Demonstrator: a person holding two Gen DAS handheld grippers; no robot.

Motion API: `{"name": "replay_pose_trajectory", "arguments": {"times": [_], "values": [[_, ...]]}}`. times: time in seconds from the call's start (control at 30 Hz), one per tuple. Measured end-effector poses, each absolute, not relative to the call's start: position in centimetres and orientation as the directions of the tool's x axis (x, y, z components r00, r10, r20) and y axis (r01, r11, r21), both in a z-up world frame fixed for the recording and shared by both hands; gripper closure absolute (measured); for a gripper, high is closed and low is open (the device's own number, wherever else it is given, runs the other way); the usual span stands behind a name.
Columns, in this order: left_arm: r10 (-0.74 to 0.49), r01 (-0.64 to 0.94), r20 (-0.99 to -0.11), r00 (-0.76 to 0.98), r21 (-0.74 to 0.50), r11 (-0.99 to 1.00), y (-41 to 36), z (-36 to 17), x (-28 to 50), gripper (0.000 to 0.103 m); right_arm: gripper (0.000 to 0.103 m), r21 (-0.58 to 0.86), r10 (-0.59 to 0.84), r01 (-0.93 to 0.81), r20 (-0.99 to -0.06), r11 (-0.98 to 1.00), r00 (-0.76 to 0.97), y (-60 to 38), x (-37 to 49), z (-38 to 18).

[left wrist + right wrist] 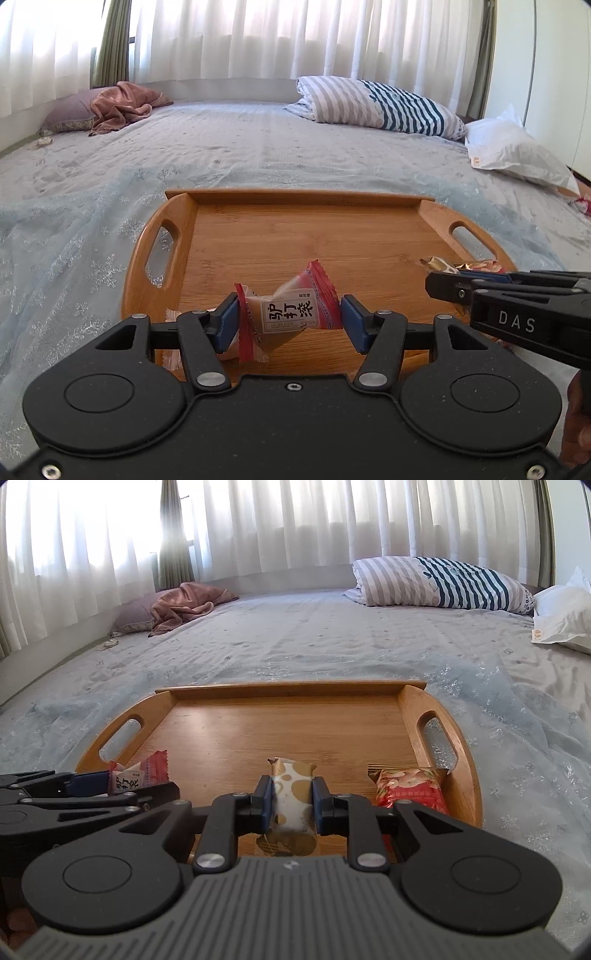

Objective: Organize snacks
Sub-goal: 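Carry the pink pastry in the left tool while the right tool carries the beige bar over the tray, then release the pink pastry onto the tray with the left tool while the right tool releases the beige bar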

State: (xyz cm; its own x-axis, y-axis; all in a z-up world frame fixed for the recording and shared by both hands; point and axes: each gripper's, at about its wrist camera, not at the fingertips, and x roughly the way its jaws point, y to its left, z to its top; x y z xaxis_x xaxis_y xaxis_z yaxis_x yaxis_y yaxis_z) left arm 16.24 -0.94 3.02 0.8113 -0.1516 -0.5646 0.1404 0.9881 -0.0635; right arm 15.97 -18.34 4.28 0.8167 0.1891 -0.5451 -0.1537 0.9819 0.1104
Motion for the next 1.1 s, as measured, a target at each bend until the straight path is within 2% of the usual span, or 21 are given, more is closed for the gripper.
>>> {"name": "replay_pose_trajectory", "arguments": {"times": [0.37, 0.63, 1.1], "values": [[-0.219, 0.192, -0.565, 0.796, -0.108, 0.975, -1.9, 3.0, 16.5, 0.047, 0.077, 0.120, 0.189, -0.147, -0.544, 0.982, 0.818, -18.6, 16.3, 4.3], [-0.184, 0.177, -0.602, 0.777, -0.072, 0.982, -2.1, 2.0, 17.1, 0.046, 0.077, 0.132, 0.186, -0.135, -0.547, 0.982, 0.816, -18.8, 16.4, 4.2], [-0.176, 0.183, -0.606, 0.776, -0.050, 0.982, -1.9, 1.9, 17.4, 0.040, 0.076, 0.127, 0.193, -0.147, -0.559, 0.981, 0.807, -18.5, 17.1, 3.8]]}}
